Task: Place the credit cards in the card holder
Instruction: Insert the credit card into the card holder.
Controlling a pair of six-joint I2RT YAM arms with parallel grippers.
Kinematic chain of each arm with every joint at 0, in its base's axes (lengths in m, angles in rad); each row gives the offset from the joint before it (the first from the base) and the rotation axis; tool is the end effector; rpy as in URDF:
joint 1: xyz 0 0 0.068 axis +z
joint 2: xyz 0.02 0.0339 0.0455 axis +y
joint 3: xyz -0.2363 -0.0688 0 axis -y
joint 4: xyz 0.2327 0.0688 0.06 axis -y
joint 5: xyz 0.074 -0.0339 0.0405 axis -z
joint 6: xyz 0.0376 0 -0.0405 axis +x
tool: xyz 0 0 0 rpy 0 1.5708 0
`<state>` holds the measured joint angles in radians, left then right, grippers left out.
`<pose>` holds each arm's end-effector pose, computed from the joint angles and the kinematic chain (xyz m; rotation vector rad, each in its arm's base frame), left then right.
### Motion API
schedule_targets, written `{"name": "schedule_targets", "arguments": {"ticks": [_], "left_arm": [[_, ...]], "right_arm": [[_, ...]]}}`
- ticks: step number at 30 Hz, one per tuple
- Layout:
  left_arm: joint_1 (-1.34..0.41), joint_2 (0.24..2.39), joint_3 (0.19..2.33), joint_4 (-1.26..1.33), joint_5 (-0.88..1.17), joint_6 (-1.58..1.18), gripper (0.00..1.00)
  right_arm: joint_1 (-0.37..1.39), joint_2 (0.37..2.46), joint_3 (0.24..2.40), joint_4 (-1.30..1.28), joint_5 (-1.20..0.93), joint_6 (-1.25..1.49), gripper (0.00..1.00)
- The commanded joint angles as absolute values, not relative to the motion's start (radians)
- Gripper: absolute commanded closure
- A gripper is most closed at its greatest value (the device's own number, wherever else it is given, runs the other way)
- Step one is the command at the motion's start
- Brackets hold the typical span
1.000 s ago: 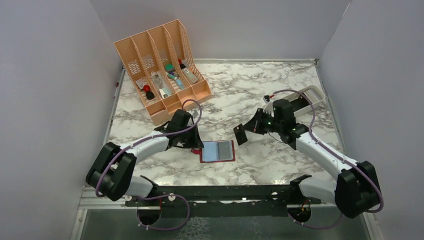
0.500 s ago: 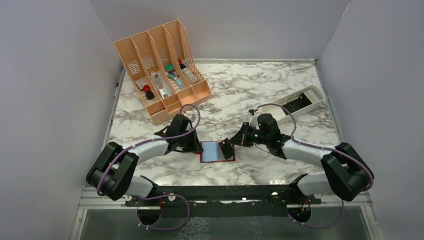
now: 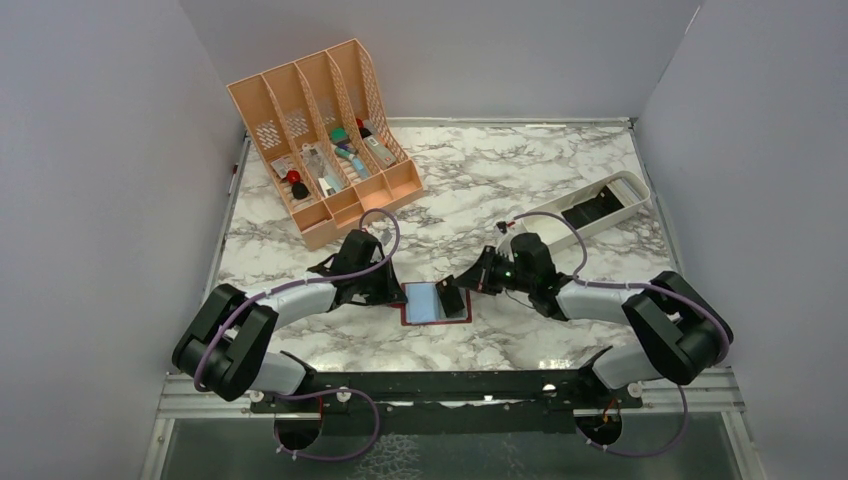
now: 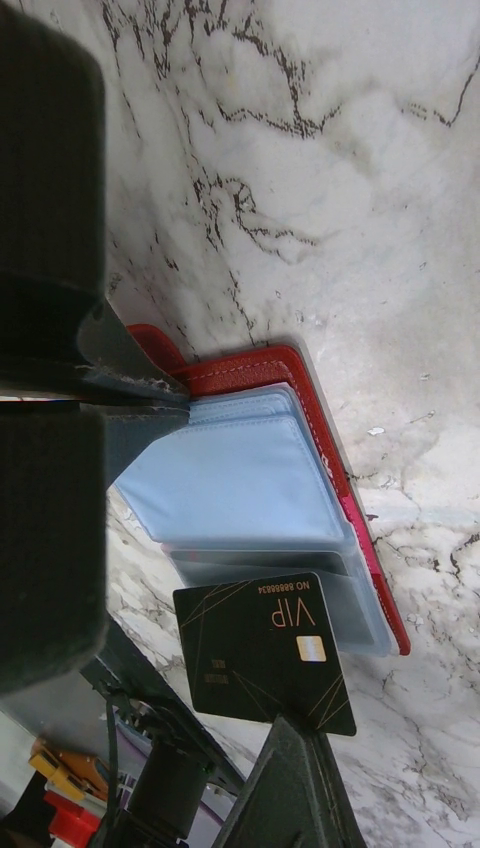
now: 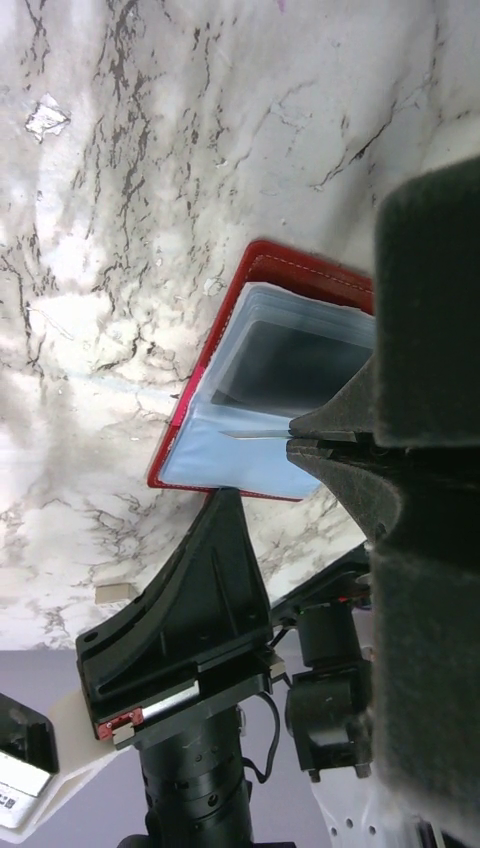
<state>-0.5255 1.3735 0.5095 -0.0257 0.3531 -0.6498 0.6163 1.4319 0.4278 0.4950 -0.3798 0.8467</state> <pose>0.2004 -0.1313 0.1223 0.0026 2.6247 -0.9035 0.2024 0.1605 0.1303 0.0065 2.3070 1.2269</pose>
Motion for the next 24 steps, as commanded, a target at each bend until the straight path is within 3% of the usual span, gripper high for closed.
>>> {"name": "schedule_targets", "arguments": {"ticks": [1,24], "left_arm": [[-0.526,1.377,0.482,-0.034,0.358,-0.647,0.97],[-0.526,1.367,0.474,-0.028,0.368,-0.658,0.97]], "right_arm": [[0.625,1.466,0.416,0.574,-0.35,0.863,0.99],[0.641,1.648,0.387,0.813,-0.396,0.961,0.99]]}}
